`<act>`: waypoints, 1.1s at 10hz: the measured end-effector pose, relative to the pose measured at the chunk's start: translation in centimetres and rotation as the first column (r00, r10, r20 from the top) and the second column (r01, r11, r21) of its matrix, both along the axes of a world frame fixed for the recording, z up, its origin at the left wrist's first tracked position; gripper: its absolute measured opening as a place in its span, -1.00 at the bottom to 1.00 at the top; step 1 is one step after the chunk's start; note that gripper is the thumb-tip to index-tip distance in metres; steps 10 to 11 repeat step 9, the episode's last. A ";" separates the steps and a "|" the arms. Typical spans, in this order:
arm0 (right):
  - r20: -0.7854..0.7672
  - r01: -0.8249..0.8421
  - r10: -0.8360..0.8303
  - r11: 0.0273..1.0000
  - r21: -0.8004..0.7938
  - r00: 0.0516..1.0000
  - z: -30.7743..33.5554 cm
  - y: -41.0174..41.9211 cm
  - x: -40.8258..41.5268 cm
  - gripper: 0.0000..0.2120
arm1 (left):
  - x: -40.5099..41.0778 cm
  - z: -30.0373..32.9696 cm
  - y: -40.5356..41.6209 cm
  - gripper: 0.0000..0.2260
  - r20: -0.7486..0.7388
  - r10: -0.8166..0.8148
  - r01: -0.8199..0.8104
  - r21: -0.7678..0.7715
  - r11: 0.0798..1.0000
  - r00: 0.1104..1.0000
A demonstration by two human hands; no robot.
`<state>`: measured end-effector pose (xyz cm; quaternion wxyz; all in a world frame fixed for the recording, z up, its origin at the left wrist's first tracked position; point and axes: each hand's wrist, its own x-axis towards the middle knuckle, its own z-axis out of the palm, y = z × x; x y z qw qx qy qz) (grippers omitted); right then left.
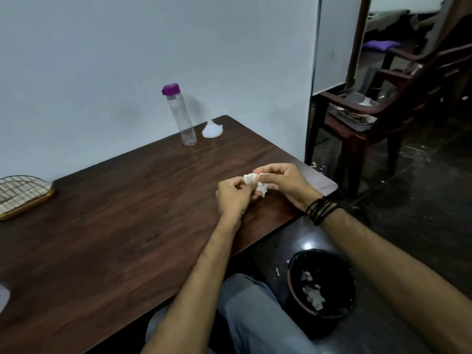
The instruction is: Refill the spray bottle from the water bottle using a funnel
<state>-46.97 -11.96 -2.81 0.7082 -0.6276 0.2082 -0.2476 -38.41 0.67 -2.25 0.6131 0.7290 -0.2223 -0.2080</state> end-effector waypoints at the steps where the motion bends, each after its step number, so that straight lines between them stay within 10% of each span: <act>1: -0.017 0.102 -0.103 0.994 -0.045 0.995 0.3 -2.4 -3.1 -0.78 | -3.9 -0.5 -1.6 -0.89 0.271 -0.093 0.063 0.116 0.991 0.958; 4: -0.054 0.440 -0.443 0.856 0.271 0.895 -4.9 -9.5 -14.3 -0.76 | -12.9 -6.2 -3.7 -0.77 0.545 -0.584 0.342 0.486 0.805 0.601; 7: -0.693 0.385 -0.235 0.921 0.065 0.681 -21.6 -7.2 -16.2 -0.74 | -11.3 -15.5 -2.2 -0.74 0.157 -0.729 0.363 0.785 0.501 0.666; 11: -0.785 0.164 -0.128 0.986 -0.035 0.606 -25.4 -5.9 -15.0 -0.92 | -10.8 -17.9 -2.1 -0.69 0.104 -0.722 0.361 0.812 0.459 0.684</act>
